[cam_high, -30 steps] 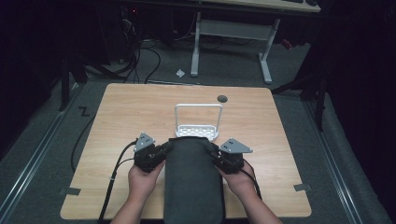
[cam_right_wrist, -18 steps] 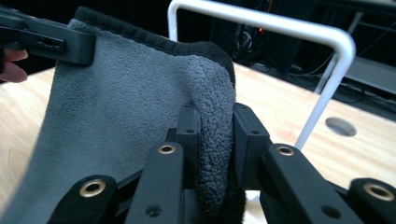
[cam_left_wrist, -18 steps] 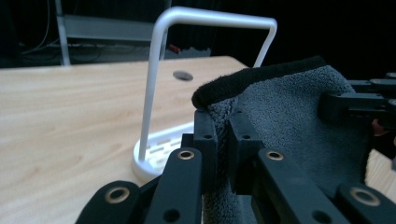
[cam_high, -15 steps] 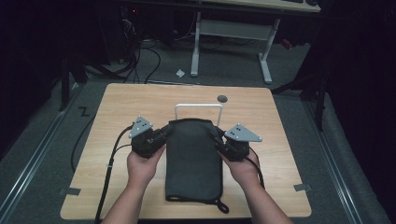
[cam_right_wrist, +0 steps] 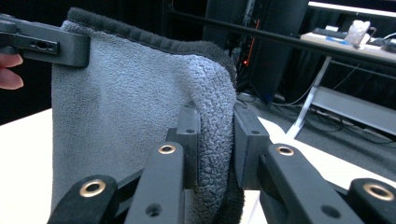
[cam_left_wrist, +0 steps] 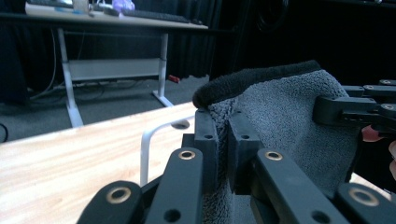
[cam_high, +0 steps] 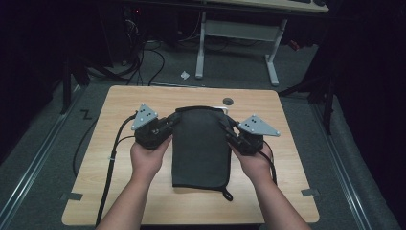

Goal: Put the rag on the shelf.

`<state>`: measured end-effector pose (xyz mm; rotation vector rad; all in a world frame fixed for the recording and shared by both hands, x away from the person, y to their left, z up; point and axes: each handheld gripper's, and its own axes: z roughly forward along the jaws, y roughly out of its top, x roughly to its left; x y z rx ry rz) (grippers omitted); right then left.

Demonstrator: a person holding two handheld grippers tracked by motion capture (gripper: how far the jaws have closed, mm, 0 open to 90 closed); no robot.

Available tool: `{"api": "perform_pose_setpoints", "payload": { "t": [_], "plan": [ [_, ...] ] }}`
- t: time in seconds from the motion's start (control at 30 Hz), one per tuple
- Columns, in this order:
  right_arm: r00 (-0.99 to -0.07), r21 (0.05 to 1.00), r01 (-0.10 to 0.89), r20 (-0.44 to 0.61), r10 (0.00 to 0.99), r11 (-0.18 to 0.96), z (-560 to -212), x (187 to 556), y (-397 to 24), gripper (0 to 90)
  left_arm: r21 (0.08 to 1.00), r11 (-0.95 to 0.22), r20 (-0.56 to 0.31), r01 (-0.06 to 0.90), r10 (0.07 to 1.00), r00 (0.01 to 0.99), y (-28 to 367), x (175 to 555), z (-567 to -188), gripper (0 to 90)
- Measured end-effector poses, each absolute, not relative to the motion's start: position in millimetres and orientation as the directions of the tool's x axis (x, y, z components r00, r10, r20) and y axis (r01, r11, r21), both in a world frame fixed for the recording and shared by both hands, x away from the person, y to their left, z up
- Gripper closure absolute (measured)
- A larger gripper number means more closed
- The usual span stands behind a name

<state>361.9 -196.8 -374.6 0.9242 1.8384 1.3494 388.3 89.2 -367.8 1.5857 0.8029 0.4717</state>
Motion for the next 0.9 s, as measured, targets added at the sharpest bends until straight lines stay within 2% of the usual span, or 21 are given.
{"api": "perform_pose_setpoints", "payload": {
  "t": [0.53,0.9],
  "plan": [
    [-0.5,0.976,0.062,-0.151,0.853,0.21,-332.2,363.6,-200.5,75.6,0.991,-0.026,-0.071,0.13,0.721,0.689,85.0,392.6,-321.9,84.5],
    [-0.484,0.971,0.049,-0.181,0.856,0.233,-321.3,370.5,-201.8,75.7,0.993,-0.046,-0.042,0.109,0.725,0.687,81.8,401.3,-318.7,84.5]
  ]
}}
